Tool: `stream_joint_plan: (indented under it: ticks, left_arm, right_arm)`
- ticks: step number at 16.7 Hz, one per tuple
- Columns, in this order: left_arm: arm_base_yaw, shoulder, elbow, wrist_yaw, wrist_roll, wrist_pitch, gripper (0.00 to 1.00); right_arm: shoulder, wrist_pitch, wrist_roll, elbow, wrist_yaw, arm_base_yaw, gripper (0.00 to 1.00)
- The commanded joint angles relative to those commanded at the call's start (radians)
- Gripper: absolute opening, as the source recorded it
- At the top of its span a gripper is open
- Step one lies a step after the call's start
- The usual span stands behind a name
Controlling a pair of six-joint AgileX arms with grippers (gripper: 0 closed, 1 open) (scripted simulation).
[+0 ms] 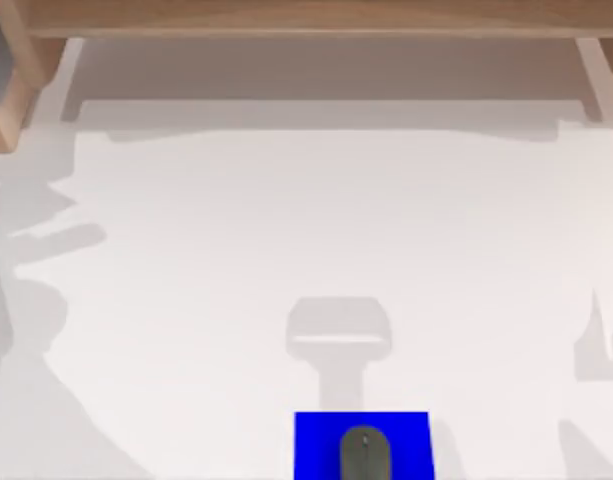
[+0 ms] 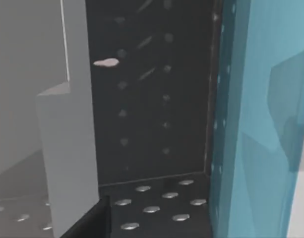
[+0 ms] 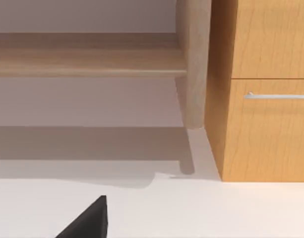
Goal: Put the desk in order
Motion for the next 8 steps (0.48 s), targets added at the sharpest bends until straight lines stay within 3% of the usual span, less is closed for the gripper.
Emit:
stream_joint_plan:
  ticks: [8]
  left_arm:
    - [0.055,-0.103,-0.159,0.054,0.020,0.036,1.00]
  right_arm:
    - [0.000,0.000,0.000,0.000,0.000,0.000,1.00]
